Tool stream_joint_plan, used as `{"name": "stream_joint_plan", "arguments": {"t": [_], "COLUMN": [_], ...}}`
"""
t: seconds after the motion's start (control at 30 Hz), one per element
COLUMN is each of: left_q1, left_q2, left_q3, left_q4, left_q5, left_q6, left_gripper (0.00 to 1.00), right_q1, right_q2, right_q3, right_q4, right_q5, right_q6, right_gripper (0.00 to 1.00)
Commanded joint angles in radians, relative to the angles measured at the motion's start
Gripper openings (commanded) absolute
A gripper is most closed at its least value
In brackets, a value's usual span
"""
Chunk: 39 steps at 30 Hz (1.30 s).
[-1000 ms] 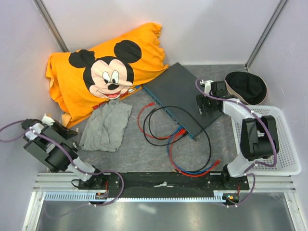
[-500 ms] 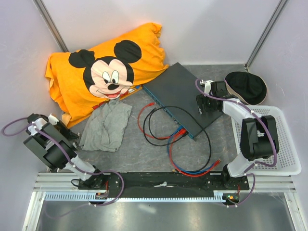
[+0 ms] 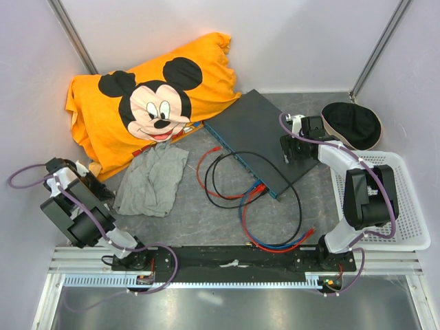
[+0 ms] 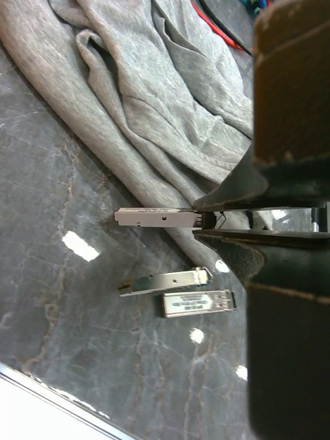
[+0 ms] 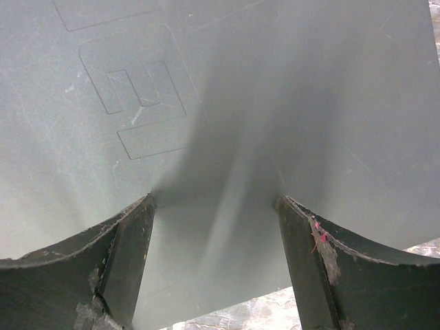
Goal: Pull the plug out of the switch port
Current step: Place the plug at the corner of the board.
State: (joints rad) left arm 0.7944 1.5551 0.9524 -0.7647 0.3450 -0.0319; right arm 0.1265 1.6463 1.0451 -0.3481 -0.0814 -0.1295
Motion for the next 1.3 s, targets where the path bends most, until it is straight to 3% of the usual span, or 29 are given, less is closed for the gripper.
{"name": "stream_joint_plan", "arguments": {"t": [0.0,0.33,0.53,0.73,0.87,0.93,1.2,1.27], "left_q1": [0.0,-0.07,-0.106,-0.328,-0.58,-0.636,-0.869,-0.925], "left_q2": [-0.088,-0.153,-0.182,-0.198,-0.17,-0.13,0.085,0.169], "left_q3": [-0.007,-0.023,-0.026,-0.026,-0.027,-0.03,0.003,0.058], "left_q4": [0.016,0.03,0.031,0.062,0.155,0.223,0.663,0.683], "left_q5": [-0.006,-0.02,0.026,0.115,0.176,0.235,0.405,0.428], "left_q6": [-0.022,-0.011,0.007,0.021,0.023,-0.005,-0.318,-0.405], "left_gripper": [0.18,0.32,0.34,0.34,0.35,0.36,0.37,0.37], "right_q1": [-0.005,-0.005,-0.004,-0.005,-0.004,-0.005,-0.005,-0.005], "right_q2": [0.035,0.027,0.009,-0.014,-0.036,-0.037,-0.034,-0.048], "right_q3": [-0.053,-0.059,-0.072,-0.089,-0.059,-0.05,-0.085,-0.089], "right_q4": [-0.046,-0.04,-0.032,-0.054,-0.091,-0.107,-0.101,-0.089], "right_q5": [0.0,-0.02,-0.035,-0.032,-0.011,0.009,0.108,0.092], "right_q6": [-0.012,-0.005,0.01,0.021,-0.005,-0.033,-0.174,-0.156], "right_gripper": [0.81,0.81,0.81,0.81,0.81,0.81,0.81,0.81]}}
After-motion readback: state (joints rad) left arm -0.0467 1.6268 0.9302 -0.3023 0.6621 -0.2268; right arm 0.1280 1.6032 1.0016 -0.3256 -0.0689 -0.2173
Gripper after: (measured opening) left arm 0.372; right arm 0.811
